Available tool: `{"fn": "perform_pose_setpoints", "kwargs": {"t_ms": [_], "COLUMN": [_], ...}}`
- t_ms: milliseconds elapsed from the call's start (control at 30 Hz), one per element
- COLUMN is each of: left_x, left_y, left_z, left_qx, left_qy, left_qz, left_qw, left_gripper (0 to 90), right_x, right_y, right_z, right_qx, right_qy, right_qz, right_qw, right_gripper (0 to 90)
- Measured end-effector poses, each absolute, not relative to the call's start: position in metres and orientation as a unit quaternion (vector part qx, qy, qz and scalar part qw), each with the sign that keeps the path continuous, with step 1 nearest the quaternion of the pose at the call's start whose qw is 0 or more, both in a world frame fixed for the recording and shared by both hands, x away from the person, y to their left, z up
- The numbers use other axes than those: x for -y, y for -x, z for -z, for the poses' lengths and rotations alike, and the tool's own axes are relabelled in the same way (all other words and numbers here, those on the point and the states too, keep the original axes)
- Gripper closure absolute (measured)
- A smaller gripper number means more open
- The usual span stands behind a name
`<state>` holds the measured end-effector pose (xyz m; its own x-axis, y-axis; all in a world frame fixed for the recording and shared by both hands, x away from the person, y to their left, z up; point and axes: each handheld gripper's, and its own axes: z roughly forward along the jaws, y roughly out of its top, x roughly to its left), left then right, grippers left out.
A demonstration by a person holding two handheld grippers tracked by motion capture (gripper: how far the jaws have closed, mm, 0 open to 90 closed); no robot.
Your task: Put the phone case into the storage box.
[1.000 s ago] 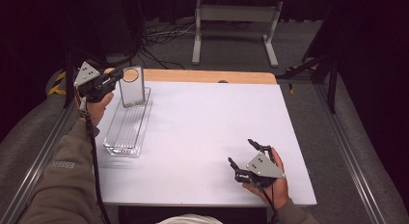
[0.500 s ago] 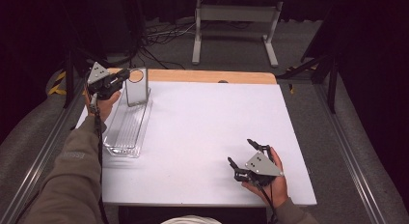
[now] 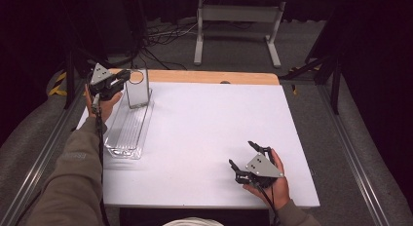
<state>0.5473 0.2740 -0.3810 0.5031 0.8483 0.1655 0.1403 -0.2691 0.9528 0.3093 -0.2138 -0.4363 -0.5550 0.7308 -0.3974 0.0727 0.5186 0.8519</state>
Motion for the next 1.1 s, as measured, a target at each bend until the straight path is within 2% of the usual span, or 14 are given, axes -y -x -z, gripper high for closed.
{"fn": "perform_pose_setpoints", "kwargs": {"t_ms": [400,533,667,700,833,1100], "left_x": [-0.2705,-0.2696,-0.271,-0.2712,-0.2711,-0.2713], "left_y": [-0.5558,-0.5558,-0.5553,-0.5548,-0.5539,-0.5515], "left_z": [0.3795,0.3801,0.3795,0.379,0.3775,0.3748], "left_qx": [-0.36,-0.367,-0.368,-0.369,-0.371,-0.377], "left_qy": [-0.713,-0.708,-0.703,-0.701,-0.7,-0.692], "left_qz": [-0.386,-0.386,-0.387,-0.389,-0.394,-0.399], "left_qw": [0.462,0.465,0.47,0.47,0.465,0.469], "left_gripper": [66.9,60.1,57.9,52.4,43.5,35.2], "right_x": [0.2139,0.2128,0.2123,0.2121,0.211,0.2103], "right_y": [-0.3084,-0.3081,-0.3074,-0.3074,-0.3076,-0.3075], "right_z": [0.4366,0.4373,0.4369,0.4369,0.438,0.4386], "right_qx": [-0.778,-0.781,-0.781,-0.781,-0.784,-0.785], "right_qy": [-0.257,-0.254,-0.251,-0.252,-0.251,-0.248], "right_qz": [-0.416,-0.414,-0.414,-0.414,-0.412,-0.411], "right_qw": [0.395,0.393,0.394,0.393,0.391,0.391], "right_gripper": [16.4,16.5,16.5,16.5,16.6,16.6]}}
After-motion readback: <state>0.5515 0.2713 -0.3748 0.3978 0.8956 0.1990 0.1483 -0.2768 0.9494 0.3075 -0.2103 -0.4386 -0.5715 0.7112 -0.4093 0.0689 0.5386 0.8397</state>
